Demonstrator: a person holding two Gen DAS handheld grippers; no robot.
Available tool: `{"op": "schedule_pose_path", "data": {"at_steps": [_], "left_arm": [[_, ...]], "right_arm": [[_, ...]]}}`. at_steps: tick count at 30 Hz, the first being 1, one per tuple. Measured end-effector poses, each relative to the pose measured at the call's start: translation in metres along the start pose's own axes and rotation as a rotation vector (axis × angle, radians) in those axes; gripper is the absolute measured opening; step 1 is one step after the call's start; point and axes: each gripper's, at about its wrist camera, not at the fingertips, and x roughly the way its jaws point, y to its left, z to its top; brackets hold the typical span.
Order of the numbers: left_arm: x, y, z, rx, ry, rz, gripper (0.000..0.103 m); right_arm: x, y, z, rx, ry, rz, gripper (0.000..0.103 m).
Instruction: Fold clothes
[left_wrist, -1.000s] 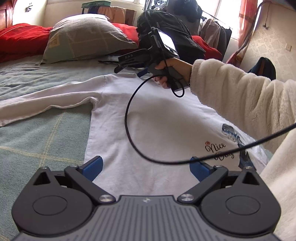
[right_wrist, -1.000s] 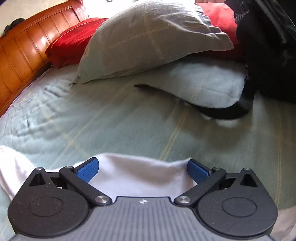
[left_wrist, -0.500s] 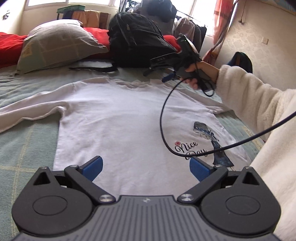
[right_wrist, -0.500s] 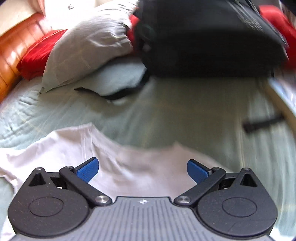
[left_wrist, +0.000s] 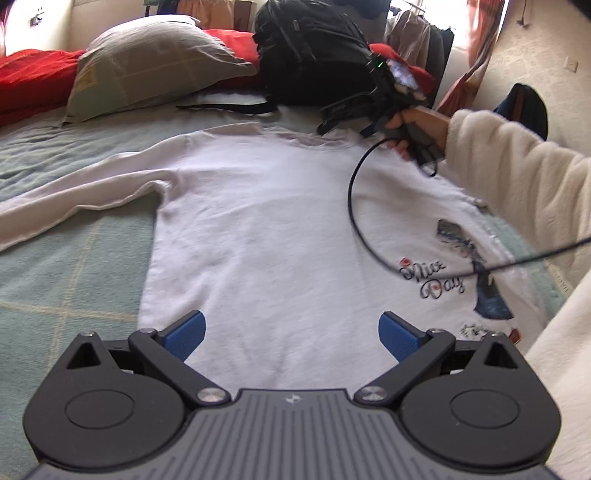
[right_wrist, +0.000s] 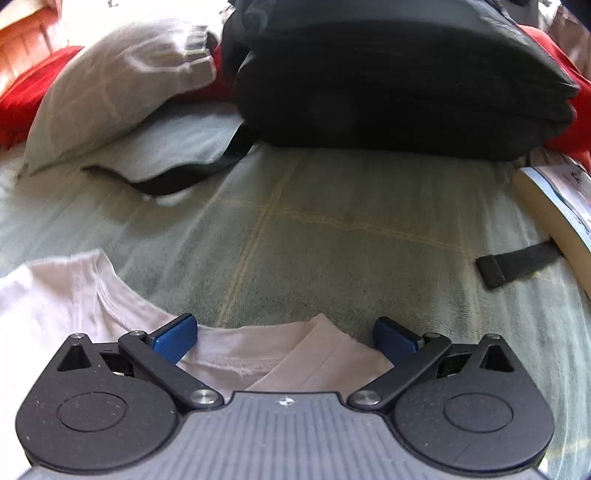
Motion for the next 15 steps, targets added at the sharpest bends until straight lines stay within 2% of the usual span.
{"op": "schedule_pose_path", "data": {"at_steps": [3, 7, 11, 15], "left_arm": [[0.000, -0.003, -0.002, 0.046, 0.008, 0.012, 0.100], [0.009, -0.012, -0.013, 0.099, 0.023, 0.045, 0.100], [0.019, -0.022, -0.024, 0.150, 0.039, 0.080, 0.100], [0.017, -0.032, -0.038, 0.187, 0.052, 0.107, 0.100]], "right_arm": [[-0.029, 0.003, -0.006, -0.001, -0.017, 0.038, 0.103], [-0.086, 0.014, -0.032, -0.111, -0.035, 0.059, 0.103], [-0.137, 0.021, -0.083, -0.166, -0.025, 0.110, 0.103], [-0.160, 0.028, -0.149, -0.192, -0.010, 0.081, 0.103]]}}
